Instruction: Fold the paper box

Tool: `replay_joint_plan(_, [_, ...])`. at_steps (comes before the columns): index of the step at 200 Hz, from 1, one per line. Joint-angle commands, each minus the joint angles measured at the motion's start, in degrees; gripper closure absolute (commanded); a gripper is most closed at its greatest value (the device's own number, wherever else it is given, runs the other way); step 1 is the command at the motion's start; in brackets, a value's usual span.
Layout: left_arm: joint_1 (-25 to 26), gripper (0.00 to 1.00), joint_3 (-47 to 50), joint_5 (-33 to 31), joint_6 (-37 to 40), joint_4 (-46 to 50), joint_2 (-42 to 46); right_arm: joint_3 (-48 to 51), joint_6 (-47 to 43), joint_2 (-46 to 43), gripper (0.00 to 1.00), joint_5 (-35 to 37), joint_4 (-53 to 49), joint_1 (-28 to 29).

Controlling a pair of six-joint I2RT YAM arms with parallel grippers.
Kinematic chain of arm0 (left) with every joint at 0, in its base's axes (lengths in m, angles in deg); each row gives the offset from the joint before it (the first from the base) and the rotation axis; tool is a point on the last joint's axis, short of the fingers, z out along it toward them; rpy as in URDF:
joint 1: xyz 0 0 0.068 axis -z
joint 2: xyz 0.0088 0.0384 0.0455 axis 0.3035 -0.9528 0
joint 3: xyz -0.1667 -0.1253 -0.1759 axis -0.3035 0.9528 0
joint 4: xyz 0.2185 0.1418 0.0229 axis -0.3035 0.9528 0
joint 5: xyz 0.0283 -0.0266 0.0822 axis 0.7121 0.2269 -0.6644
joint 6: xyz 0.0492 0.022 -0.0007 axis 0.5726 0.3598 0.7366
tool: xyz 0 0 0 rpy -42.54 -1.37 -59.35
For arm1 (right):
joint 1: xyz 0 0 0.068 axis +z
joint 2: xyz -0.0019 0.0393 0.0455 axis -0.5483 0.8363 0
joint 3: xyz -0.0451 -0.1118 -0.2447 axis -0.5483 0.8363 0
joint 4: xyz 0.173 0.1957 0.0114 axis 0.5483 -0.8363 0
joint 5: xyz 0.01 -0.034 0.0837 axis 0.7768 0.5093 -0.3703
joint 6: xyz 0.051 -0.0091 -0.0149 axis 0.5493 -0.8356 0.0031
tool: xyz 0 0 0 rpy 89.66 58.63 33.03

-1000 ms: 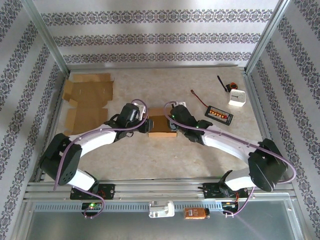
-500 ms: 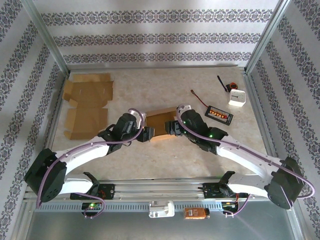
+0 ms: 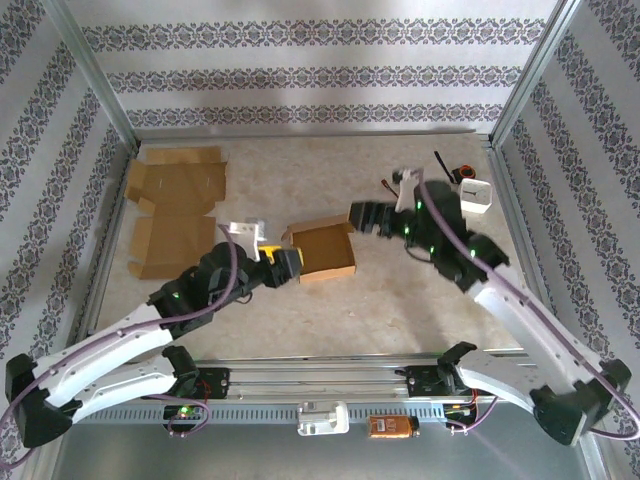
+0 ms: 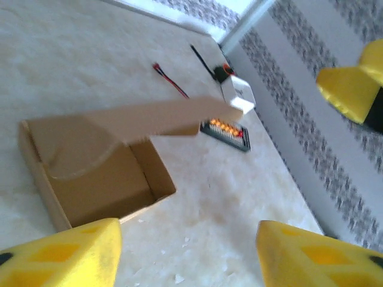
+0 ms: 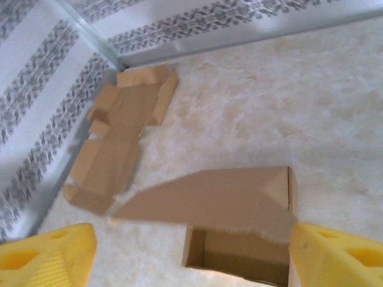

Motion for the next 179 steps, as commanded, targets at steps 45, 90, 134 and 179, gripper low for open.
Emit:
replay_joint_plan(45, [-23.10,0.48,-11.01,13.93,-16.26,8.36,-14.08,-19.66,-3.90,26.09,0.23,-19.00,-16.93,-8.66])
replay_joint_plan(90, [-23.66,0.31,-10.85,22.55,-21.43,-5.98,-27.11,-20.58,-4.59,35.29,0.31,-23.46,-16.47,-8.26])
replay_joint_plan(134, [-23.22,0.32,-8.19,25.34,-23.99,-13.41,-32.27,-15.69,-5.35,35.42,0.49,-20.07,-14.68,-7.82])
replay_joint_plan(179, [-21.41,0.42,-4.68,27.43,-27.67,-17.46,-34.88,-10.31,-2.57,34.50,0.54,-18.68,-9.64,-6.46])
